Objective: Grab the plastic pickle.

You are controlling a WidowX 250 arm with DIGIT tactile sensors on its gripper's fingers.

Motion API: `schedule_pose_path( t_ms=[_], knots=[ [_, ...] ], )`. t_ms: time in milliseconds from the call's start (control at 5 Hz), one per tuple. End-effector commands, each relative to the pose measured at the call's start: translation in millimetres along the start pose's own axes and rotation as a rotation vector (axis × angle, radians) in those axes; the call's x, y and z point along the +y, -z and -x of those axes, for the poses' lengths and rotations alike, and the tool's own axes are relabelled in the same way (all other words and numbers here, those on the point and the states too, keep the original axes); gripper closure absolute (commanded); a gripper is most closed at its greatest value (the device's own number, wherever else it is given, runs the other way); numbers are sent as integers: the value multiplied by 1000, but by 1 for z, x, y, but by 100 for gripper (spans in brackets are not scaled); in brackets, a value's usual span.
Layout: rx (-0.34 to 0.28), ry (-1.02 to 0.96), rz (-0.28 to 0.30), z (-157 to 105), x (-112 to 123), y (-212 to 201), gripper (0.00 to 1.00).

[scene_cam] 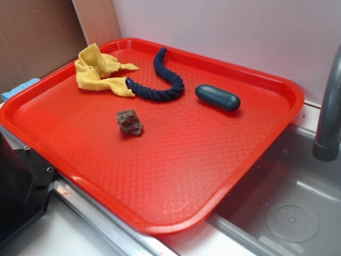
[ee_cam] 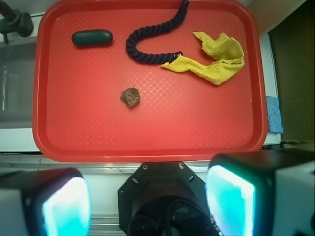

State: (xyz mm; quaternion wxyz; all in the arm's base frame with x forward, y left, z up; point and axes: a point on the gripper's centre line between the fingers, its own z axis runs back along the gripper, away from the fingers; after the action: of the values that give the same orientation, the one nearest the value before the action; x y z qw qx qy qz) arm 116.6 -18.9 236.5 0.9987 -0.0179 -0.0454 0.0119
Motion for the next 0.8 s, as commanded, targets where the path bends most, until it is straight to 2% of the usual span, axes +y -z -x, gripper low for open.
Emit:
schedule_pose_path(
  t_ms=[0,200,400,600],
  knots=[
    [0,0,0,0,0,0,0],
    [-90,-184,-62,-9,-2,8,0],
    [-103,-318,11,-19,-8,21,0],
    [-109,-489,38,-35,-10,33,0]
  ],
)
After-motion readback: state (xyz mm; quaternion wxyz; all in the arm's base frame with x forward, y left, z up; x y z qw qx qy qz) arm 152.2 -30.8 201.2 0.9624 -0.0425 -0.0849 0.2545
